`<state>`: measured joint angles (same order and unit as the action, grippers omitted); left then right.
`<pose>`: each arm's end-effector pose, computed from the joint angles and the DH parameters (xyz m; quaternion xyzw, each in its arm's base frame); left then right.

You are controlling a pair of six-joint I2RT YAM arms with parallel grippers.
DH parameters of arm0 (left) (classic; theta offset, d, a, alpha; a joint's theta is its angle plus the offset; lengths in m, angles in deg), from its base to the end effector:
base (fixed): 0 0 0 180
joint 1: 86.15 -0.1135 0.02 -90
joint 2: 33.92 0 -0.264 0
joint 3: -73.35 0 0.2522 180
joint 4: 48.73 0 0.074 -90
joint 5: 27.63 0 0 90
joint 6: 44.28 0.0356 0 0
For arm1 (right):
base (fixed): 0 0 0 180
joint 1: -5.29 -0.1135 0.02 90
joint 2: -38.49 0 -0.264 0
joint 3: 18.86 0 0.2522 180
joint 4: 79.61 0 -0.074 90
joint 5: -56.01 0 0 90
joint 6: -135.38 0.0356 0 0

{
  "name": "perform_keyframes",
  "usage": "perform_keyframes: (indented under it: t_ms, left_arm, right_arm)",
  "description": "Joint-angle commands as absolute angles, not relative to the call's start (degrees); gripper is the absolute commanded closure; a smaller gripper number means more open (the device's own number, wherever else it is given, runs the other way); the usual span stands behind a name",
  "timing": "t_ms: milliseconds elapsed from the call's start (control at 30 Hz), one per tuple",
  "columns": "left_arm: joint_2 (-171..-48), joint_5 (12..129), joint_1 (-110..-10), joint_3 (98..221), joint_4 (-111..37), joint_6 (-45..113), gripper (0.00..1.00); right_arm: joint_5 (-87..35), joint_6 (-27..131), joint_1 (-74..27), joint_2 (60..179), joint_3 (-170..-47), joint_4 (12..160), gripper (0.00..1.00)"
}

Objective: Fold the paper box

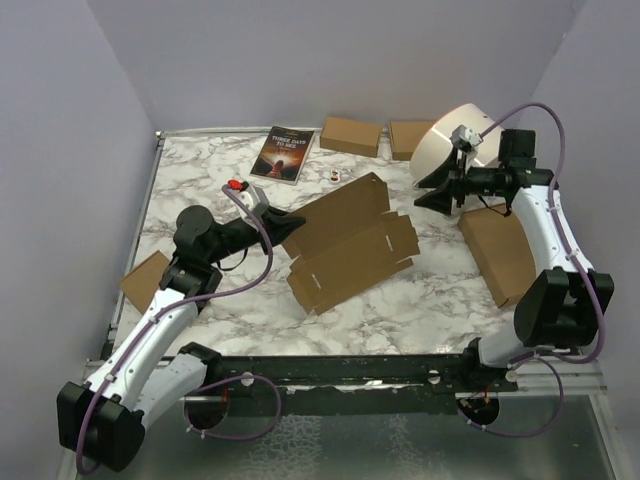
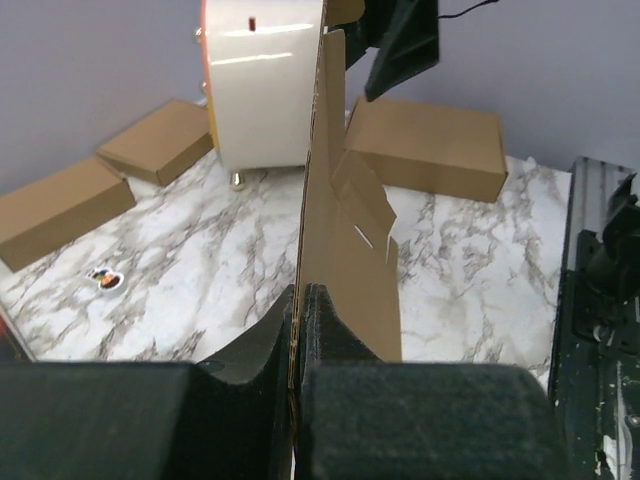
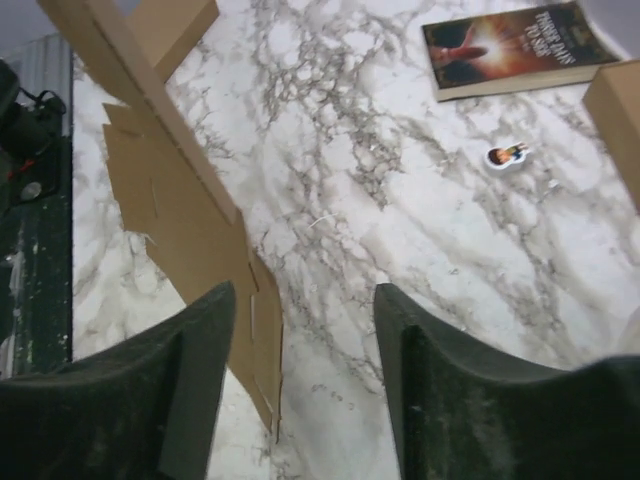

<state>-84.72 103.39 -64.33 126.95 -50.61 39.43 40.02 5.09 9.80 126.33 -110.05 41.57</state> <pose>0.1822 -0.0981 0.3386 0.3410 0.5941 -0.3976 0.6105 0.3111 0.0098 0.3230 -0.4043 0.6709 0.4411 0.4382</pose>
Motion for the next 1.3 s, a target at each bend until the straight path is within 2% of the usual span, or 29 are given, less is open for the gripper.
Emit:
perform_keyframes:
  t_ms: [0,67,100,167,233,600,967,1267]
  left_arm:
    - [-84.4,109.9,-64.3,128.6,-59.4,33.1,1.0]
    - [-83.8,110.7,-64.3,128.1,-61.2,31.4,1.0]
    - [-83.5,110.8,-64.2,127.9,-61.8,30.9,1.0]
    - [-83.0,111.1,-64.3,127.7,-62.7,30.2,1.0]
    - [-82.8,111.2,-64.3,127.9,-62.8,30.0,1.0]
    - [-82.2,111.9,-64.2,128.5,-62.3,29.4,1.0]
    - [-82.2,112.1,-64.3,128.7,-62.6,28.7,1.0]
    - [-81.9,111.7,-64.3,128.6,-62.8,28.3,1.0]
  right_arm:
    - [36.7,15.8,9.6,121.3,-111.4,49.9,0.52]
    - [35.8,16.5,9.6,120.3,-111.1,49.4,0.68]
    - [35.8,15.8,9.6,120.0,-111.0,48.3,0.72]
    - [35.9,13.3,9.6,119.9,-111.3,45.3,0.79]
    - [36.0,10.2,9.6,120.0,-111.9,41.6,0.81]
    - [39.5,-4.7,8.7,118.9,-112.1,27.6,0.82]
    - [40.7,-8.5,5.1,116.9,-110.4,25.2,0.8]
    - [40.7,-12.1,2.8,115.3,-108.8,23.5,0.72]
